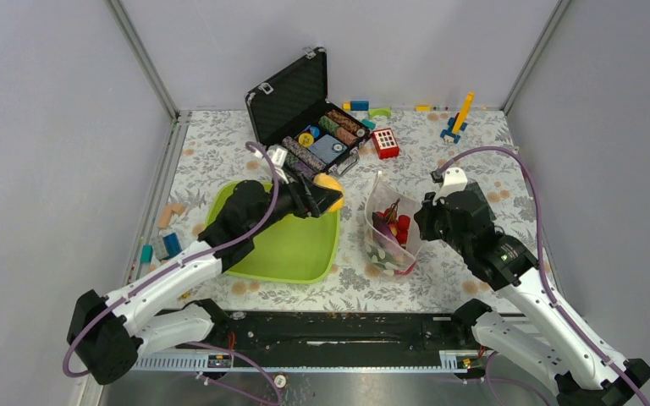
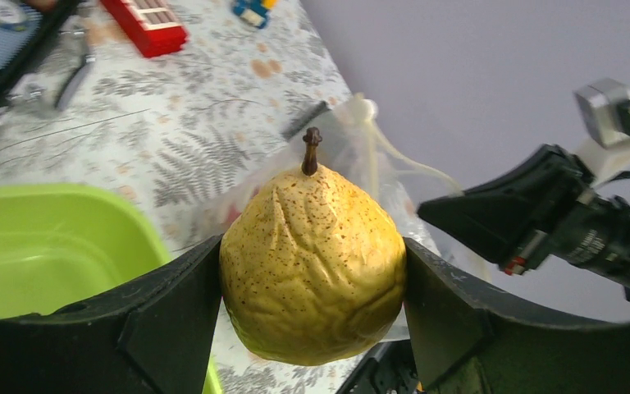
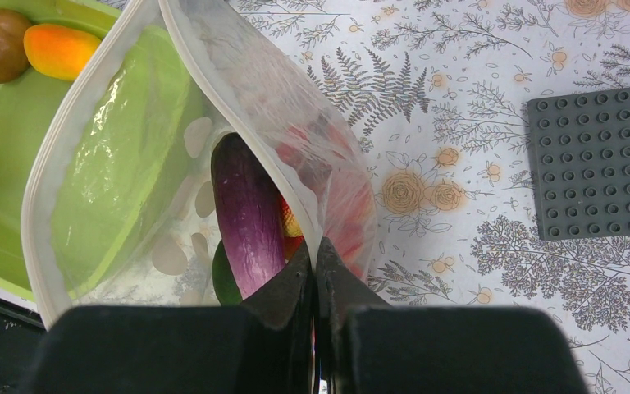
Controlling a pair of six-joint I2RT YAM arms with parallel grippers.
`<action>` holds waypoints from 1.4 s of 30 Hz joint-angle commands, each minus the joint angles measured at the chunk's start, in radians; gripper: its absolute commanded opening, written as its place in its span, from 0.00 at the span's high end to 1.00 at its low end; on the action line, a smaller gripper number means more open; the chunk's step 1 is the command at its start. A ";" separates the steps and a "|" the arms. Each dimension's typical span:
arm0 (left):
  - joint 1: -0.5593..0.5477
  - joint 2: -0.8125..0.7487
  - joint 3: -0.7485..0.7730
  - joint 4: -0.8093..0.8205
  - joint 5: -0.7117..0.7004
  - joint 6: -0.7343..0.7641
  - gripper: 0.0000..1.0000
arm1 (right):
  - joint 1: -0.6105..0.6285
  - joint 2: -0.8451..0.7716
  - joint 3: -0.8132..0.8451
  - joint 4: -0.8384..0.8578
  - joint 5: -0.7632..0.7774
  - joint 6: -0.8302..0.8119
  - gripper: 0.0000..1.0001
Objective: Place the food in the zip-top bag and seal the zipper
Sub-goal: Place the fake fruit in the zipper food storage bag.
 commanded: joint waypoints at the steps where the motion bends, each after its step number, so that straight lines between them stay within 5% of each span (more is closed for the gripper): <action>1: -0.057 0.068 0.108 0.159 0.050 0.016 0.90 | -0.003 -0.006 0.006 0.031 -0.011 0.007 0.96; 16: -0.248 0.403 0.364 0.240 0.012 -0.017 0.92 | -0.004 -0.012 0.003 0.030 -0.016 0.002 0.96; 29: -0.421 0.451 0.257 0.211 -0.265 0.023 0.83 | -0.004 -0.013 0.000 0.029 0.011 -0.003 0.96; 34: -0.445 0.479 0.274 0.178 -0.283 0.033 0.71 | -0.003 0.006 0.003 0.028 0.012 -0.003 0.96; 38: -0.457 0.477 0.275 0.172 -0.294 0.040 0.40 | -0.003 0.006 0.002 0.029 0.020 -0.006 0.96; 42: -0.461 0.468 0.277 0.160 -0.297 0.041 0.22 | -0.003 0.000 0.001 0.028 0.025 -0.006 0.96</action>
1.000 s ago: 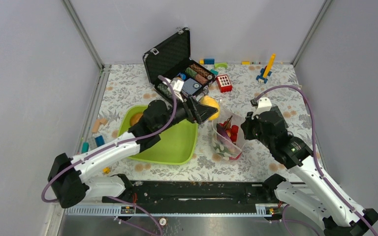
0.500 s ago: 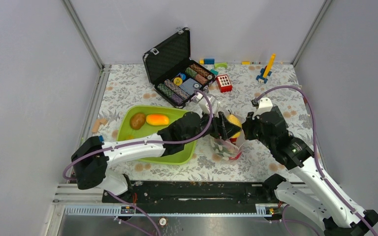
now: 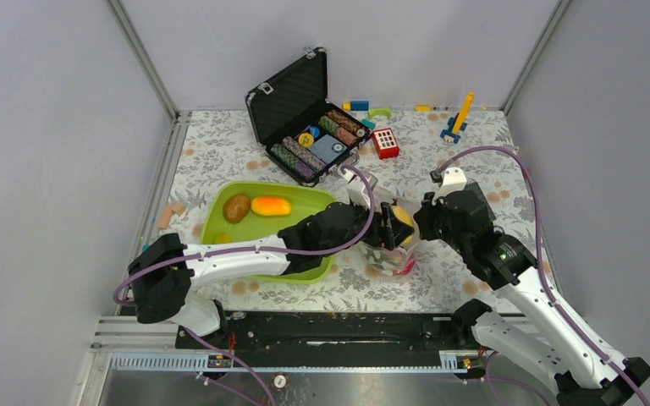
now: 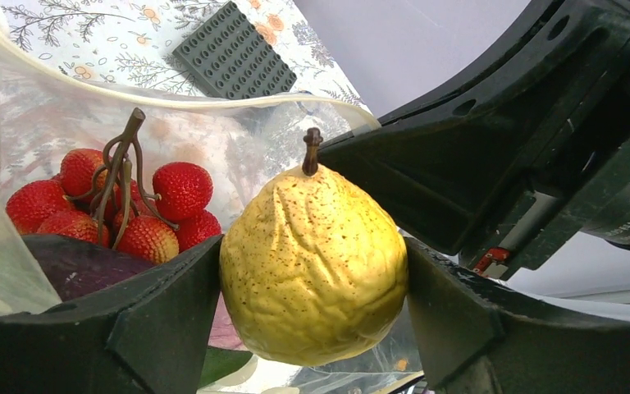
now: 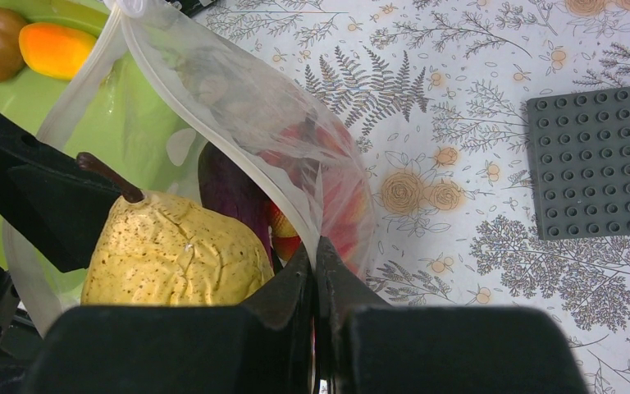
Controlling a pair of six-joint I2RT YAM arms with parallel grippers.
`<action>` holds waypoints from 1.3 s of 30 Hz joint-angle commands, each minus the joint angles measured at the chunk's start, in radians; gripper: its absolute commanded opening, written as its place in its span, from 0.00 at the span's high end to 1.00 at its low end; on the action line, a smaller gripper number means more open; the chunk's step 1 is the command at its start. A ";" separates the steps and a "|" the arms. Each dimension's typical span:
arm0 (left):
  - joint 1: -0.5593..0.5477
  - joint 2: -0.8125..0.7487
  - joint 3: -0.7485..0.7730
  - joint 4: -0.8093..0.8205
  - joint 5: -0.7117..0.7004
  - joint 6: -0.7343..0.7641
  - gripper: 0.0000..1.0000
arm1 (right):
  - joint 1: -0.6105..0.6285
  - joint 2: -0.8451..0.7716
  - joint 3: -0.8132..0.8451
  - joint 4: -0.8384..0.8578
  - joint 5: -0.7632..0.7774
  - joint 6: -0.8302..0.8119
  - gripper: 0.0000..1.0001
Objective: Place the food in the zip-top bag and seal the zipper
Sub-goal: Place the fake fruit in the zipper food storage bag, then pick up the fake fruit from the bin.
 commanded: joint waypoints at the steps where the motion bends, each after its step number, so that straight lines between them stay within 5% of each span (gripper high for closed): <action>1: -0.008 -0.014 0.025 0.020 -0.038 0.020 0.14 | -0.005 -0.008 0.001 0.025 0.022 -0.005 0.95; 4: -0.009 -0.017 0.031 0.009 -0.033 0.023 0.01 | -0.004 -0.011 0.001 0.025 0.020 -0.004 0.95; 21: -0.014 -0.064 0.049 -0.030 -0.060 0.062 0.01 | -0.004 -0.025 -0.001 0.026 0.011 0.001 0.96; 39: 0.028 -0.217 0.028 -0.078 -0.240 0.193 0.01 | -0.004 -0.034 -0.003 0.025 0.023 0.000 0.96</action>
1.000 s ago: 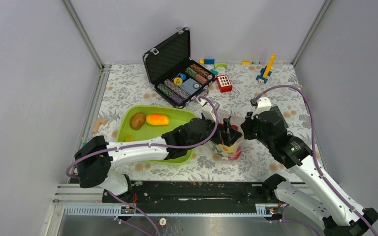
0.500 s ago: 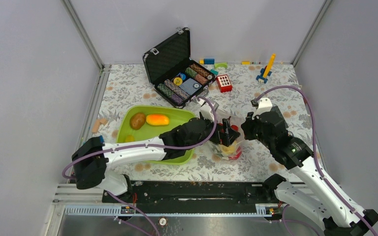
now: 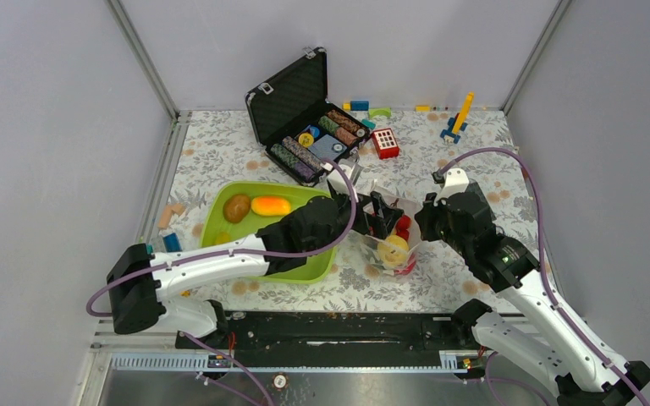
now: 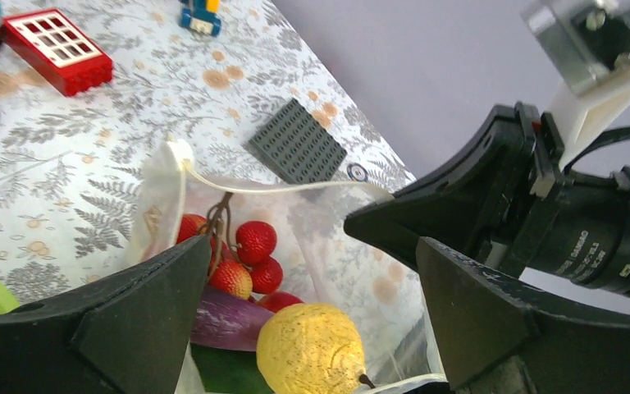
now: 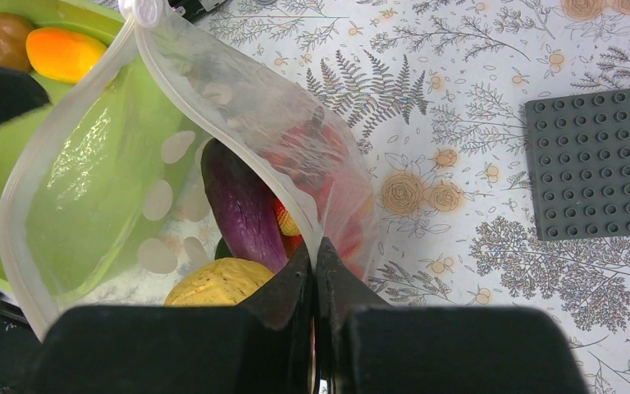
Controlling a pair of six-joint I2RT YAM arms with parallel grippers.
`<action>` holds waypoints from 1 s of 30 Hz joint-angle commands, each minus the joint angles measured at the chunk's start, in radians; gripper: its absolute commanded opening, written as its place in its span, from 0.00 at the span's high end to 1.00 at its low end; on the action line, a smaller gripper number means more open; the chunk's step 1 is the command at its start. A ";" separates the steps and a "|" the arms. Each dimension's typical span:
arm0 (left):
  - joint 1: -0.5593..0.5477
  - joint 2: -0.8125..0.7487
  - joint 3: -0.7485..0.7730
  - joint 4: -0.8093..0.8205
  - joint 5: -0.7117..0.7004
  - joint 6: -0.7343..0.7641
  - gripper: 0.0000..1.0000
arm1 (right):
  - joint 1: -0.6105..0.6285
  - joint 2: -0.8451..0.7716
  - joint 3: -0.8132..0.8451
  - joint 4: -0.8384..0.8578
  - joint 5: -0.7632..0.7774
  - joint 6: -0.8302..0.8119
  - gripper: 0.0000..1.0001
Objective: Place the food in the zip-top bag and seal the zipper
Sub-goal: Pick up the fake fruit from the bin.
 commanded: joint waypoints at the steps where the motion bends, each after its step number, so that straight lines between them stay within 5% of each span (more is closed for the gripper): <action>1: 0.034 -0.090 -0.013 0.011 -0.073 0.040 0.01 | -0.004 -0.013 0.000 0.026 0.019 0.001 0.96; 11: 0.217 -0.269 -0.145 -0.118 -0.193 -0.071 0.01 | -0.004 0.002 0.007 0.025 0.028 -0.006 0.95; 30: 0.588 -0.408 -0.334 -0.794 -0.315 -0.517 0.01 | -0.003 0.009 0.002 0.027 0.037 -0.016 0.95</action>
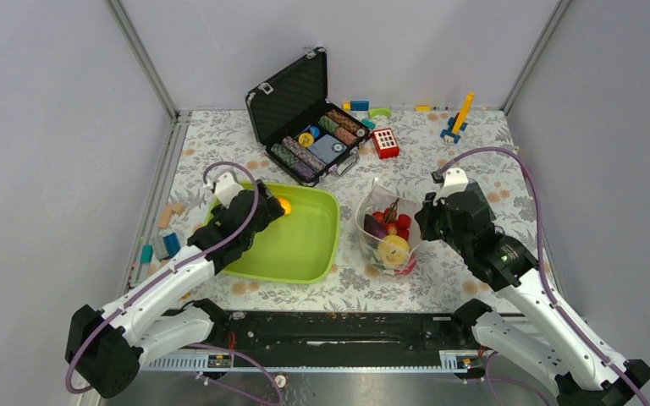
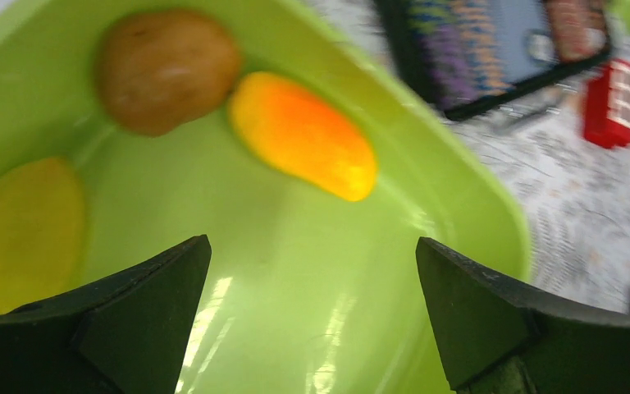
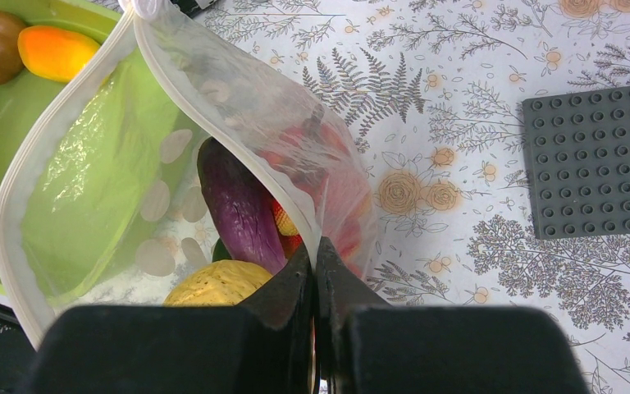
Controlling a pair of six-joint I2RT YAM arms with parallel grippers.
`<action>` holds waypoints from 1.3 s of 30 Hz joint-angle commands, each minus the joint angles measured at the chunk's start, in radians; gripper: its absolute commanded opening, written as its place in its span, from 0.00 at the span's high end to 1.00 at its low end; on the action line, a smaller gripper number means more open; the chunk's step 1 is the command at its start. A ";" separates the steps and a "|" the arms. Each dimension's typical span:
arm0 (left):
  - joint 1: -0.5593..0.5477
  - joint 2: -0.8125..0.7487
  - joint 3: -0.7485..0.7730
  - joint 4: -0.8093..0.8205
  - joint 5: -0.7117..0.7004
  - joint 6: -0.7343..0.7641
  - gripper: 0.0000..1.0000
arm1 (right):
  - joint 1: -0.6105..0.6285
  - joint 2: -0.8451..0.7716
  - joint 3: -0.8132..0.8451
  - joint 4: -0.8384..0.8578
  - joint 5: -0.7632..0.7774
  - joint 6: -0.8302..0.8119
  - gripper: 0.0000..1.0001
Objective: Place the food in the zip-top bag and seal the zipper
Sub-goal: Pick up the fake fruit from the bin.
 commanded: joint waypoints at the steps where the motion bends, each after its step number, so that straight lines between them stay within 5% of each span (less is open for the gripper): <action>1: 0.075 -0.039 -0.028 -0.234 -0.089 -0.179 0.01 | -0.004 0.002 0.003 0.027 0.030 -0.013 0.95; 17: 0.252 0.004 -0.047 -0.406 -0.174 -0.372 0.01 | -0.003 0.011 0.005 0.026 0.018 -0.016 0.95; 39: 0.295 0.223 -0.073 -0.199 -0.044 -0.322 0.05 | -0.004 0.004 0.005 0.028 0.045 -0.024 0.95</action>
